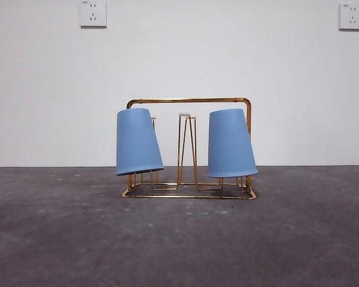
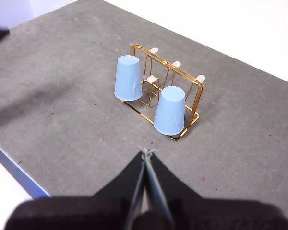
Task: Pick up cup 1,put cup 1 in the cup rack,pick up cup 2,put cup 2 in the cup rack
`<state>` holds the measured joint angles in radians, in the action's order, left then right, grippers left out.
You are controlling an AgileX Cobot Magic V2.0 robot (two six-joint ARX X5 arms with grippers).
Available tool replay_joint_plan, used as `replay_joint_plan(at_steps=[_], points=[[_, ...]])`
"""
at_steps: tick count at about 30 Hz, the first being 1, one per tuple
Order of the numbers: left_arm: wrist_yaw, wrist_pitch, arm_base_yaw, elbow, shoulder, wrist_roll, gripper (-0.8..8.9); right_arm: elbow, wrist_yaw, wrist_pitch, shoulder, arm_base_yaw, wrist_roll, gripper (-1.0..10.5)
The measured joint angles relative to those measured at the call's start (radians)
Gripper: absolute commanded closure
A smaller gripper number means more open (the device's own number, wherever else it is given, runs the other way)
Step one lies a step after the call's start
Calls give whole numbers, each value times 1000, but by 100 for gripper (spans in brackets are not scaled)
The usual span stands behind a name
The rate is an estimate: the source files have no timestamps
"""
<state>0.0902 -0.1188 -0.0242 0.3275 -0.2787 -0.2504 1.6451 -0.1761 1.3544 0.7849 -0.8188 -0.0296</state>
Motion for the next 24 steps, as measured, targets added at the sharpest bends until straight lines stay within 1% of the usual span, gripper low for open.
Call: replay_joint_plan(at_steps=[4, 11, 15, 24], points=[[-2, 58, 20, -150, 97, 43, 816, 0, 0, 0, 0, 0, 0, 946], [-2, 51, 44, -307, 204, 126, 816, 0, 0, 0, 0, 0, 0, 946], [-2, -48, 56, -309, 259, 150, 816, 0, 0, 0, 0, 0, 0, 946], [18, -45, 62, -309, 270, 184, 816, 0, 0, 0, 0, 0, 0, 946]])
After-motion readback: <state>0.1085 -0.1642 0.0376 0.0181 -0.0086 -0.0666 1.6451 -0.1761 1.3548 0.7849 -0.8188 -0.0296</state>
